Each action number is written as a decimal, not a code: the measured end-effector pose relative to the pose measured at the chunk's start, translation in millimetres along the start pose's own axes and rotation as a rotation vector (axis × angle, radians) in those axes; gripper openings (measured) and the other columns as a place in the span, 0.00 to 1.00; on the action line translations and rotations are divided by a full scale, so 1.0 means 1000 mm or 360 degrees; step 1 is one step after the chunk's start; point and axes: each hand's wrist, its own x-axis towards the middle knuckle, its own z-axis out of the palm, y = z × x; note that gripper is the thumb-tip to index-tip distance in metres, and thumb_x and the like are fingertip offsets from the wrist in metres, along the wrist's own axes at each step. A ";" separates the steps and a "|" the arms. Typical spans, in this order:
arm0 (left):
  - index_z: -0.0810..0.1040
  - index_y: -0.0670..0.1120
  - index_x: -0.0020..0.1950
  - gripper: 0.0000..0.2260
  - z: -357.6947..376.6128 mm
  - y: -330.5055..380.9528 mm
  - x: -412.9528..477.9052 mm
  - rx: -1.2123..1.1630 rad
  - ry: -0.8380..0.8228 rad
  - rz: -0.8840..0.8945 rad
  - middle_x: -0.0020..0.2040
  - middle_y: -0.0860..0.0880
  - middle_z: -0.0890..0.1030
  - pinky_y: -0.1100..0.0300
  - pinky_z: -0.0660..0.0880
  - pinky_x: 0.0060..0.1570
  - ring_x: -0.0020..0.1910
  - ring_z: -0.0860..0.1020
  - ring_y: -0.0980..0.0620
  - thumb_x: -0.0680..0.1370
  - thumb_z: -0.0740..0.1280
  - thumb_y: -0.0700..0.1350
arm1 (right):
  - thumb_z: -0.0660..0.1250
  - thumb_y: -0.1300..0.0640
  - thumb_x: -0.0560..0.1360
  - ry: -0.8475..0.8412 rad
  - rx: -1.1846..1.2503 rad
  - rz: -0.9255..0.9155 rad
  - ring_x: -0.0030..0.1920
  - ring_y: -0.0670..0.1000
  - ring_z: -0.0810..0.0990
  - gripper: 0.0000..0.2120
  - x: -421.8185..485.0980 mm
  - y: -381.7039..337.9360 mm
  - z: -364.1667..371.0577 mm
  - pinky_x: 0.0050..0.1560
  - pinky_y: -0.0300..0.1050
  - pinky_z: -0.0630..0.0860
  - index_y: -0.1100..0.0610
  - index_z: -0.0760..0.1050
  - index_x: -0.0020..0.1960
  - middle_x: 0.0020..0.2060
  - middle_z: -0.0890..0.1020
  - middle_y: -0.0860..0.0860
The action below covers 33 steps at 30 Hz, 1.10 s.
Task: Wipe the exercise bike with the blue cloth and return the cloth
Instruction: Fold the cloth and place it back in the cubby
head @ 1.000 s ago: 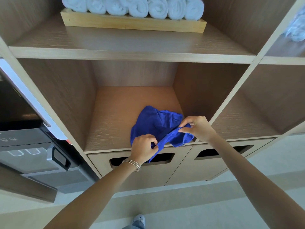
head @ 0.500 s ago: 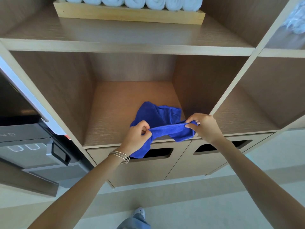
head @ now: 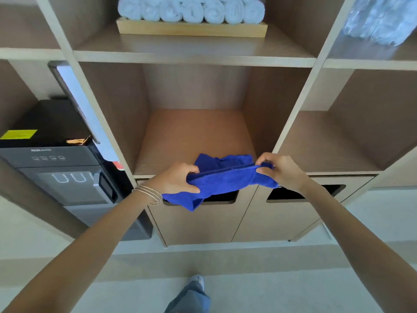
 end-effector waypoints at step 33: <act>0.68 0.47 0.39 0.07 -0.065 -0.080 0.116 0.0622 0.0227 -0.0239 0.38 0.49 0.72 0.57 0.66 0.40 0.41 0.71 0.47 0.74 0.65 0.42 | 0.68 0.58 0.74 0.0250 -0.0425 0.0289 0.52 0.56 0.77 0.04 0.159 0.042 0.022 0.49 0.46 0.71 0.57 0.79 0.48 0.46 0.82 0.55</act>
